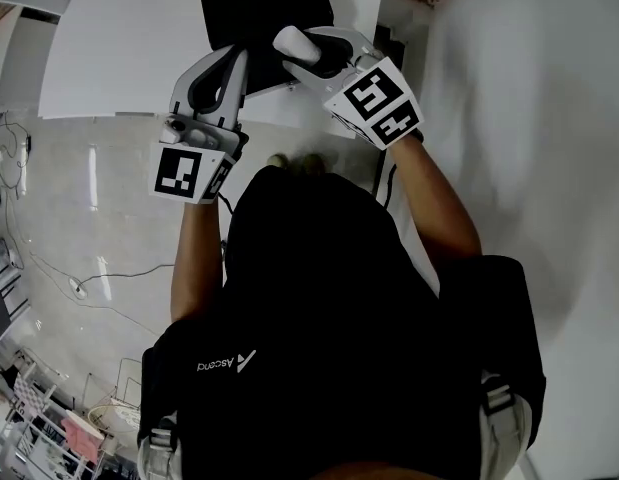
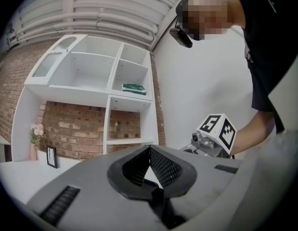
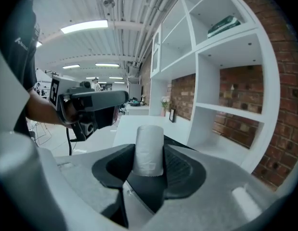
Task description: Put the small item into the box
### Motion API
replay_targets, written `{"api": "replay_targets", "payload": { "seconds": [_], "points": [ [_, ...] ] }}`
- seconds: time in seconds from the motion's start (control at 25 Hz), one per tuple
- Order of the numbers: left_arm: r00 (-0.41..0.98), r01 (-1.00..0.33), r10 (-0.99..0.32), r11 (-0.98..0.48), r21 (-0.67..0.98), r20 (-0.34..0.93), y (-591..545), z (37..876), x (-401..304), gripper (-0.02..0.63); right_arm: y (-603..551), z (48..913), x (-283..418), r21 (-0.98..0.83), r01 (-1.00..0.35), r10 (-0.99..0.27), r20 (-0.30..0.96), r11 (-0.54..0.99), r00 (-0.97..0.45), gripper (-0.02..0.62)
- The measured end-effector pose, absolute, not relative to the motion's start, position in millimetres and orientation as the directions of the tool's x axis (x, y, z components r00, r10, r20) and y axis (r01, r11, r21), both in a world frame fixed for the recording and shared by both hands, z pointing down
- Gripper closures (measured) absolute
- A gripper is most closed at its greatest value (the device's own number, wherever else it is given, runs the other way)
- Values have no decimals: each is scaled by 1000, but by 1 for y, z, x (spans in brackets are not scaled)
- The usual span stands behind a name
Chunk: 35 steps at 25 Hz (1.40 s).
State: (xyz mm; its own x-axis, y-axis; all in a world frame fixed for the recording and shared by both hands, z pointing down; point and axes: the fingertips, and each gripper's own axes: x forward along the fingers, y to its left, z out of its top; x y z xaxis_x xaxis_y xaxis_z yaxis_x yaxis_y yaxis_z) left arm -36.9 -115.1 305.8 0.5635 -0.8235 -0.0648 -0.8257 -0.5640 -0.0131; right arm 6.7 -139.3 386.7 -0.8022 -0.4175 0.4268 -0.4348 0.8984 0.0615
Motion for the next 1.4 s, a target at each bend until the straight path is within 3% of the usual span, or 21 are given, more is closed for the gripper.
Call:
{"api": "replay_targets", "payload": {
  "seconds": [0.64, 0.92, 1.12, 1.4],
  "points": [
    [589, -804, -801, -594, 15, -107, -142, 303, -74, 607, -169, 499, -18, 68, -333, -242, 824, 940, -513, 416],
    [583, -805, -804, -591, 50, -115, -148, 308, -90, 607, -188, 535, -9, 89, -356, -218, 914, 930, -342, 416],
    [581, -808, -808, -587, 44, -99, -152, 316, -99, 607, -185, 556, -15, 37, -336, -146, 941, 941, -306, 413],
    [582, -808, -808, -588, 50, -92, -153, 322, -105, 607, -185, 572, -12, 60, -332, -149, 957, 941, -250, 410]
  ]
}}
